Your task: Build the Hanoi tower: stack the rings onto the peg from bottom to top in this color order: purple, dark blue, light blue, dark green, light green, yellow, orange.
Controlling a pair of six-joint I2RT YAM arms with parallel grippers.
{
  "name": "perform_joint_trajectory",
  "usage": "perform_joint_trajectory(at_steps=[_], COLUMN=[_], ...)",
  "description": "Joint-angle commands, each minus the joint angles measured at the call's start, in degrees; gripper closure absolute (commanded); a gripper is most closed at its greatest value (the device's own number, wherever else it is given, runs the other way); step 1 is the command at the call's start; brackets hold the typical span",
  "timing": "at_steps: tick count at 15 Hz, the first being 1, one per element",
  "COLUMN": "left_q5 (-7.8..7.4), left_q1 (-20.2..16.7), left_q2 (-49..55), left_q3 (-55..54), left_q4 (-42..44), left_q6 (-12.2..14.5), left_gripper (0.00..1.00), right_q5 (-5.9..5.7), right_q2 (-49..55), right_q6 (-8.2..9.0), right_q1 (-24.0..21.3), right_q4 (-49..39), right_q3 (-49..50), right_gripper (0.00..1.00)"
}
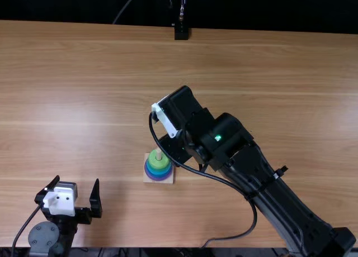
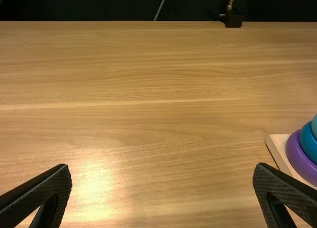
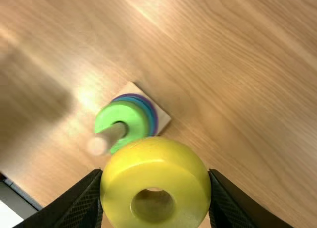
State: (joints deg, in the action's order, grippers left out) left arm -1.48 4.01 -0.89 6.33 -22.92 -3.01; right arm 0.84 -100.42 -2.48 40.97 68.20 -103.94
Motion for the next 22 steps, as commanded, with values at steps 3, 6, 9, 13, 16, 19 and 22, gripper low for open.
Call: perform_joint_trajectory(at_steps=[3, 6, 9, 13, 16, 19, 22], left_q5=[0.21, 0.21, 0.21, 0.21, 0.21, 0.21, 0.21], left_q1=[-0.67, -0.67, -0.67, -0.67, -0.67, -0.67, -0.67], left_q2=[0.89, 0.89, 0.89, 0.89, 0.89, 0.89, 0.89], left_q3=[-6.33, -6.33, -6.33, -6.33, -6.33, -6.33, -6.33], left_q4=[-4.19, -4.19, -4.19, -4.19, -4.19, -4.19, -4.19], left_q6=[0.69, 0.69, 0.69, 0.69, 0.69, 0.69, 0.69], left_gripper=[0.0, 0.0, 0.0, 0.0, 0.0, 0.0, 0.0], right_q5=[0.11, 0.11, 0.0, 0.0, 0.0, 0.0, 0.0], right_q2=[0.93, 0.58, -0.74, -2.59, -3.99, -4.52, -4.78], right_q6=[0.27, 0.37, 0.69, 0.79, 0.69, 0.69, 0.69], right_q1=[1.3, 2.45, 4.29, 4.82, 4.73, 4.73, 4.73], right_q4=[0.1, -0.01, -0.01, -0.54, -0.64, -0.64, -0.64], right_q3=[-2.58, -2.41, -2.06, -2.41, -1.97, -1.97, -1.79], right_gripper=[1.0, 1.0, 1.0, 1.0, 1.0, 1.0, 1.0])
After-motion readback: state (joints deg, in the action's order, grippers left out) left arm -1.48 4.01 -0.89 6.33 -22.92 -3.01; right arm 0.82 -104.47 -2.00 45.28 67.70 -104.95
